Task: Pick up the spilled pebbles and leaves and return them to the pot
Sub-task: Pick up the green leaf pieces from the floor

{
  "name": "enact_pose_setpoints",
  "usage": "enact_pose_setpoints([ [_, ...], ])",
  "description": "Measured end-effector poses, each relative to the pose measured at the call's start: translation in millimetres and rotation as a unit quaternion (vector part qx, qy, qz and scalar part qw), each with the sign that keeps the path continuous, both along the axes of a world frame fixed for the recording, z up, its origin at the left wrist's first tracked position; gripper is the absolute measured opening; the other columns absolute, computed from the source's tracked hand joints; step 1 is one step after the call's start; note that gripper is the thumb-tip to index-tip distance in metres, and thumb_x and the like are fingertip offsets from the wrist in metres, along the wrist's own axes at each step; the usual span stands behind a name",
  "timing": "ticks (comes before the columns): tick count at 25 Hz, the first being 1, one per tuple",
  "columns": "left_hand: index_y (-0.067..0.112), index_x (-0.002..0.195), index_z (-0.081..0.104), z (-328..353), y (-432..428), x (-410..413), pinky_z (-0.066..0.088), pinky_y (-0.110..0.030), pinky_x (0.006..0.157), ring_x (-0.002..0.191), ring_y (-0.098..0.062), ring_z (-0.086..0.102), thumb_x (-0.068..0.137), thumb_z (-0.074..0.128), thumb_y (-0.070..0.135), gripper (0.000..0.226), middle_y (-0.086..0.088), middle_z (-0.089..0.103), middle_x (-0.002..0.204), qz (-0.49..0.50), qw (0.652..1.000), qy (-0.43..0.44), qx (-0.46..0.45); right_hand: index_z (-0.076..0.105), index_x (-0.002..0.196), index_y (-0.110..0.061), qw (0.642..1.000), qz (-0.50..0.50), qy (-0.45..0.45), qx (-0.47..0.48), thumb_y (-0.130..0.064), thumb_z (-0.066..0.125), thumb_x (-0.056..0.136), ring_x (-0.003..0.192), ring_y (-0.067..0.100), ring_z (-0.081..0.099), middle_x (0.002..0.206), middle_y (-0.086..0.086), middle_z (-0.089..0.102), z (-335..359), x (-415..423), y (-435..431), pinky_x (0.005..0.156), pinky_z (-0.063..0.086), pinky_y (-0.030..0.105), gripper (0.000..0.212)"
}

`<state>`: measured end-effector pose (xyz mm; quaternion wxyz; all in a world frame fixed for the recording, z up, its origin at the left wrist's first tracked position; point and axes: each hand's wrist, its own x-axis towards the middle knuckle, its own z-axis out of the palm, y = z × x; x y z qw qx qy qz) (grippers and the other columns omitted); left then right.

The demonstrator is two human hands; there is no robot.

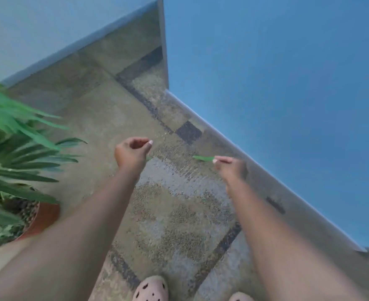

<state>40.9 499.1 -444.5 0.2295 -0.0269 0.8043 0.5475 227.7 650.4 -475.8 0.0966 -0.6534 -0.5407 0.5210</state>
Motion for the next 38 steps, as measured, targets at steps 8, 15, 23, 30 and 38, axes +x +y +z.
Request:
enact_pose_setpoints([
  [8, 0.017, 0.089, 0.071, -174, 6, -62, 0.058, -0.03, 0.081, 0.081, -0.013, 0.07, 0.079, 0.077, 0.014, 0.012, -0.001, 0.074, 0.09, -0.059, 0.989, 0.091, -0.098, 0.067, 0.113, -0.023, 0.95, 0.265, -0.122, 0.113, -0.013, 0.063, 0.089, 0.067, 0.01, 0.064, 0.087, -0.003, 0.067, -178, -41, 42, 0.043, 0.043, 0.017, 0.026],
  [15, 0.016, 0.127, 0.058, -256, -38, -91, 0.048, -0.027, 0.085, 0.105, -0.021, 0.06, 0.071, 0.084, 0.023, 0.062, -0.004, 0.062, 0.123, -0.247, 0.885, 0.189, -0.346, 0.058, 0.127, -0.017, 0.753, 0.44, -0.28, 0.401, -0.002, 0.053, 0.088, 0.104, 0.015, 0.051, 0.119, 0.002, 0.056, -230, -50, 70, 0.073, 0.046, 0.023, 0.042],
  [23, 0.023, 0.09, 0.071, -252, -35, -112, 0.06, -0.031, 0.059, 0.069, -0.012, 0.066, 0.08, 0.076, 0.019, 0.012, 0.003, 0.071, 0.086, -0.259, 0.891, 0.147, -0.341, 0.056, 0.127, -0.017, 0.781, 0.41, -0.254, 0.396, -0.011, 0.056, 0.09, 0.102, 0.016, 0.062, 0.113, -0.001, 0.067, -226, -66, 70, 0.102, 0.041, 0.041, 0.037],
  [30, 0.008, 0.097, 0.058, -239, -85, -139, 0.042, -0.031, 0.057, 0.073, -0.023, 0.054, 0.092, 0.052, 0.004, 0.009, -0.009, 0.059, 0.083, -0.133, 0.945, 0.128, -0.27, 0.063, 0.111, -0.006, 0.863, 0.332, -0.181, 0.336, -0.004, 0.053, 0.092, 0.073, 0.024, 0.062, 0.089, 0.009, 0.063, -213, -109, 35, 0.071, 0.055, 0.036, 0.022],
  [38, 0.019, 0.091, 0.059, -258, -110, -106, 0.033, -0.012, 0.05, 0.069, -0.001, 0.055, 0.077, 0.079, 0.029, 0.027, 0.011, 0.059, 0.078, -0.263, 0.917, 0.126, -0.272, 0.059, 0.122, -0.014, 0.885, 0.414, 0.005, 0.212, -0.005, 0.053, 0.092, 0.081, 0.016, 0.058, 0.102, 0.002, 0.057, -214, -183, -98, 0.068, 0.056, 0.029, 0.032],
])
